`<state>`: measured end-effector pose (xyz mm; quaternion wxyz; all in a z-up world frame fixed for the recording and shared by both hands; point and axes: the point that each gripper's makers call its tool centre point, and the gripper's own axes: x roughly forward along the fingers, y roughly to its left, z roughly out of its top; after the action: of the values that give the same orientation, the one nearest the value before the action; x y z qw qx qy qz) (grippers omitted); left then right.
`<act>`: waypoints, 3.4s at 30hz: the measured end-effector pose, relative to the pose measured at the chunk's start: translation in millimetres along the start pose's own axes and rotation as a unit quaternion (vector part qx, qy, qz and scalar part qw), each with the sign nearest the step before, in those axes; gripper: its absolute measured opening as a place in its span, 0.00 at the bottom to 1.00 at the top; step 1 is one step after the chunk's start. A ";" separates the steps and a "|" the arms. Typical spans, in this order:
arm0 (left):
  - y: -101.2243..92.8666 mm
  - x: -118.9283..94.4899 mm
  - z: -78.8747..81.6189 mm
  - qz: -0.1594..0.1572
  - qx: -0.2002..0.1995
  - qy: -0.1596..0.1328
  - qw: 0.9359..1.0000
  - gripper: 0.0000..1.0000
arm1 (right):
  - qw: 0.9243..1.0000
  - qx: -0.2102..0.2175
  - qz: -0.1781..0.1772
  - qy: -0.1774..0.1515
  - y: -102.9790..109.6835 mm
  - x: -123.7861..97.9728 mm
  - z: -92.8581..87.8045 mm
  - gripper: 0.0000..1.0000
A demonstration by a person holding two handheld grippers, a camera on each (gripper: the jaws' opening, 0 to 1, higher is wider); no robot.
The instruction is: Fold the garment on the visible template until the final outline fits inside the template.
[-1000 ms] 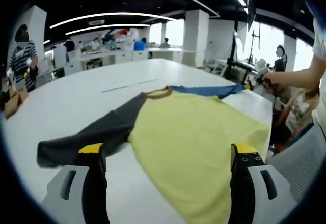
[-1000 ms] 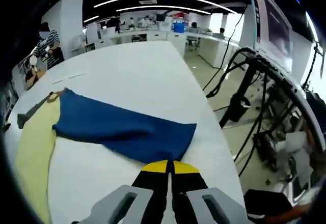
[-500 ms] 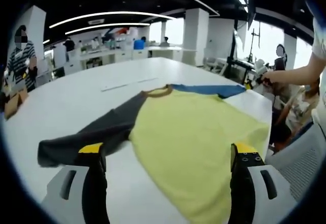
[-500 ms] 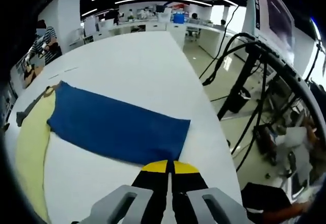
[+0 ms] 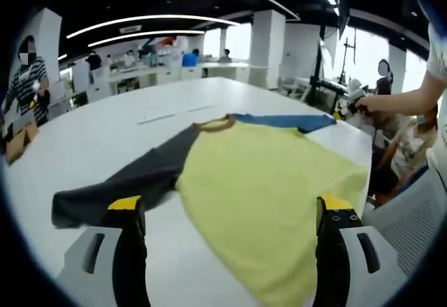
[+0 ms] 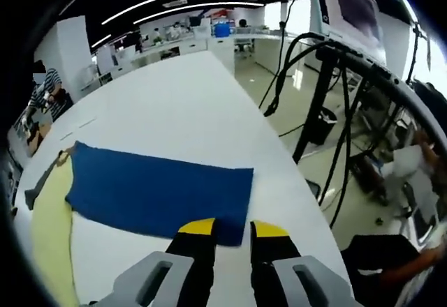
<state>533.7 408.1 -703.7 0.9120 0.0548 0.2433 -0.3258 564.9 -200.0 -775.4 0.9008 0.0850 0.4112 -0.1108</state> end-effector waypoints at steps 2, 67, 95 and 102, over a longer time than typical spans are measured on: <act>-0.2 -0.5 -0.6 0.000 0.001 0.002 1.000 0.99 | 1.000 -0.001 -0.002 0.002 -0.3 2.4 -1.2 0.13; -12.8 -12.8 -2.2 -0.027 0.012 0.015 0.999 0.99 | 0.997 0.047 0.038 -0.053 37.7 -15.7 40.5 0.00; -24.4 -14.8 4.6 -0.043 0.005 -0.005 0.999 0.99 | 0.989 -0.023 0.126 -0.074 139.7 -25.3 72.4 0.00; -26.0 -15.2 8.8 -0.046 0.001 -0.013 0.999 0.99 | 0.987 -0.034 0.144 -0.070 169.1 -20.3 69.2 0.00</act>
<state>511.0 394.2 -687.3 0.8992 0.0402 0.2333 -0.3680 647.5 -51.8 -704.7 0.9364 0.1047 0.3337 0.0281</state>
